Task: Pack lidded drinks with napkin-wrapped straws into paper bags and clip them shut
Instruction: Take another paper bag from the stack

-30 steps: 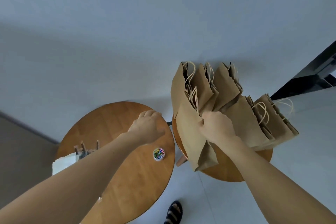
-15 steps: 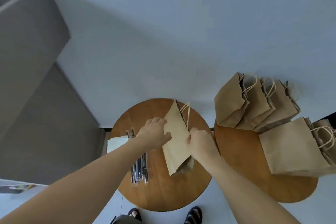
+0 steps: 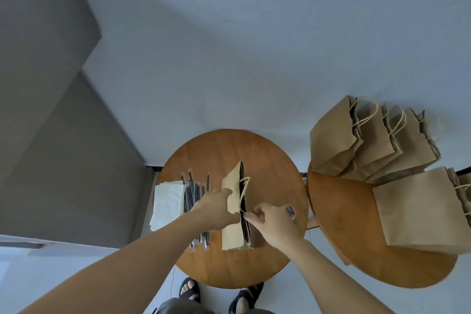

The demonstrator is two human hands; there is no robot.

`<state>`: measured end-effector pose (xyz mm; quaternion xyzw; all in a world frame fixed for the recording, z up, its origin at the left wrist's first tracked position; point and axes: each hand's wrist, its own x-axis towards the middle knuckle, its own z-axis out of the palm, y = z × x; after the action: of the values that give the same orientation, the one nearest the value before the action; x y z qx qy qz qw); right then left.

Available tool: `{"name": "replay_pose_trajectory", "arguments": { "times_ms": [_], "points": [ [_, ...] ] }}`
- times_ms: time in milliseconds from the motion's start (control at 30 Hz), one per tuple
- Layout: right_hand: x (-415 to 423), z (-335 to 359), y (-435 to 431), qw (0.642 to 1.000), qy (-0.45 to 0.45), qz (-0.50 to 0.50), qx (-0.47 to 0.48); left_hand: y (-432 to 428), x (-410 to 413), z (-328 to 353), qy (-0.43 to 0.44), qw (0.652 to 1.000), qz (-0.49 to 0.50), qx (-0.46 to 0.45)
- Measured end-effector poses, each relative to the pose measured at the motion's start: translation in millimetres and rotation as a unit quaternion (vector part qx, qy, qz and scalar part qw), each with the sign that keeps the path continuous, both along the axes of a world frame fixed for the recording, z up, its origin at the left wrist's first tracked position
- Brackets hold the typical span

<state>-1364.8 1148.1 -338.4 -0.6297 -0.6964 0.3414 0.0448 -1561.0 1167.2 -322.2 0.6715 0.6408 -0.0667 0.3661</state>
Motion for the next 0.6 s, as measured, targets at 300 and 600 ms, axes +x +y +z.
{"name": "replay_pose_trajectory", "arguments": {
  "times_ms": [300, 600],
  "points": [
    [7.9, -4.5, 19.9, 1.000, -0.001, 0.027, 0.006, 0.9, 13.0, -14.1, -0.022, 0.995, 0.084, -0.051],
    [7.5, -8.5, 18.8, 0.996, 0.006, -0.077, -0.042, -5.6, 14.0, -29.8, -0.135, 0.940, 0.294, -0.110]
  ]
}}
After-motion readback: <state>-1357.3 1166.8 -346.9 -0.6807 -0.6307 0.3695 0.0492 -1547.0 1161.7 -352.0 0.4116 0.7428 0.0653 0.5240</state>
